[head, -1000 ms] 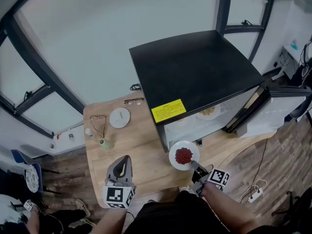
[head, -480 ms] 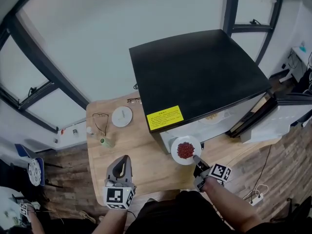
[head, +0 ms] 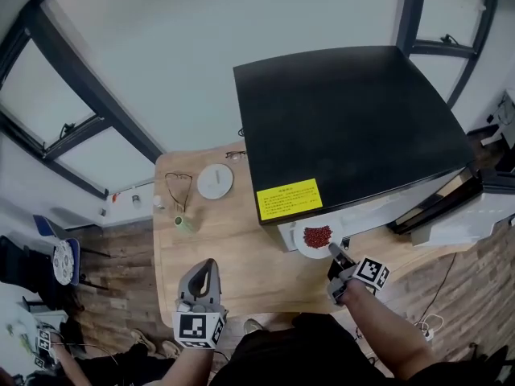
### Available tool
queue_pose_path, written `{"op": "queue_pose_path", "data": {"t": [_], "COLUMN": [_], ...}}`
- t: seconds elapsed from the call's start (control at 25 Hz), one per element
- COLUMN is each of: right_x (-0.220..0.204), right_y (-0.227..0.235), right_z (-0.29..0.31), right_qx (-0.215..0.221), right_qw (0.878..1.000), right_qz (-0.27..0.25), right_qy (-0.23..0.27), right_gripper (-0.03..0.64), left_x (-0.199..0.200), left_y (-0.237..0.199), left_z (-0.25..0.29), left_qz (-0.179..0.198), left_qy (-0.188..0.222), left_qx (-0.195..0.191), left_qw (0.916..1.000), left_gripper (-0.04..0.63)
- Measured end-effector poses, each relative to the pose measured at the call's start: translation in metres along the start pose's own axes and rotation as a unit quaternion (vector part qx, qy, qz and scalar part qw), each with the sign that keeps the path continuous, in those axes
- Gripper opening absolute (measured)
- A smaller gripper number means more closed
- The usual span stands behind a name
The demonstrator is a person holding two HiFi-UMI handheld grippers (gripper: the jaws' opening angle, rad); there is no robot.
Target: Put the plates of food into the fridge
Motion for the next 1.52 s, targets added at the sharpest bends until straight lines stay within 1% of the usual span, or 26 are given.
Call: {"op": "queue_pose_path", "data": {"t": [0.24, 0.44, 0.8, 0.96, 1.08, 1.16, 1.24, 1.36, 1.52], "right_x": [0.014, 0.023, 0.037, 0.039, 0.043, 0.046, 0.049, 0.050, 0.052], "right_y": [0.001, -0.003, -0.004, -0.007, -0.009, -0.011, -0.013, -0.016, -0.023], "right_z": [0.013, 0.023, 0.047, 0.055, 0.058, 0.060, 0.063, 0.063, 0.064], "right_qx": [-0.005, -0.008, -0.012, -0.031, -0.056, -0.082, -0.119, -0.181, -0.234], "right_qw": [1.000, 1.000, 1.000, 0.999, 0.997, 0.993, 0.986, 0.969, 0.945], "right_qz": [-0.003, -0.007, 0.001, -0.021, -0.057, -0.087, -0.118, -0.164, -0.224], "right_qy": [-0.007, -0.012, 0.002, -0.006, -0.006, -0.010, -0.020, -0.025, -0.034], "right_gripper": [0.031, 0.031, 0.031, 0.031, 0.031, 0.032, 0.043, 0.086, 0.165], "left_x": [-0.004, -0.003, -0.014, -0.015, -0.016, -0.016, -0.016, -0.016, -0.014], "left_y": [0.003, 0.008, 0.000, -0.005, -0.008, -0.009, -0.011, -0.013, -0.015], "left_z": [0.003, 0.006, -0.007, -0.013, -0.017, -0.018, -0.019, -0.021, -0.023], "left_qz": [-0.012, -0.021, -0.027, -0.029, -0.026, -0.025, -0.024, -0.022, -0.018], "left_qy": [-0.009, -0.005, -0.020, -0.023, -0.025, -0.025, -0.027, -0.029, -0.026], "left_qx": [0.011, 0.013, 0.033, 0.043, 0.045, 0.046, 0.046, 0.045, 0.042], "left_qw": [0.9998, 0.9997, 0.9989, 0.9984, 0.9983, 0.9983, 0.9983, 0.9984, 0.9986], "left_gripper": [0.003, 0.003, 0.003, 0.003, 0.003, 0.003, 0.003, 0.003, 0.003]}}
Point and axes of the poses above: the fingertips, and each gripper's own axes: z forward along the fingers, y to its right, x out of its top, the point moved 8 cm from there along -z, backward along the fingers, and after that the axes turned 9 degrees about -y, right-handed, at the moved point
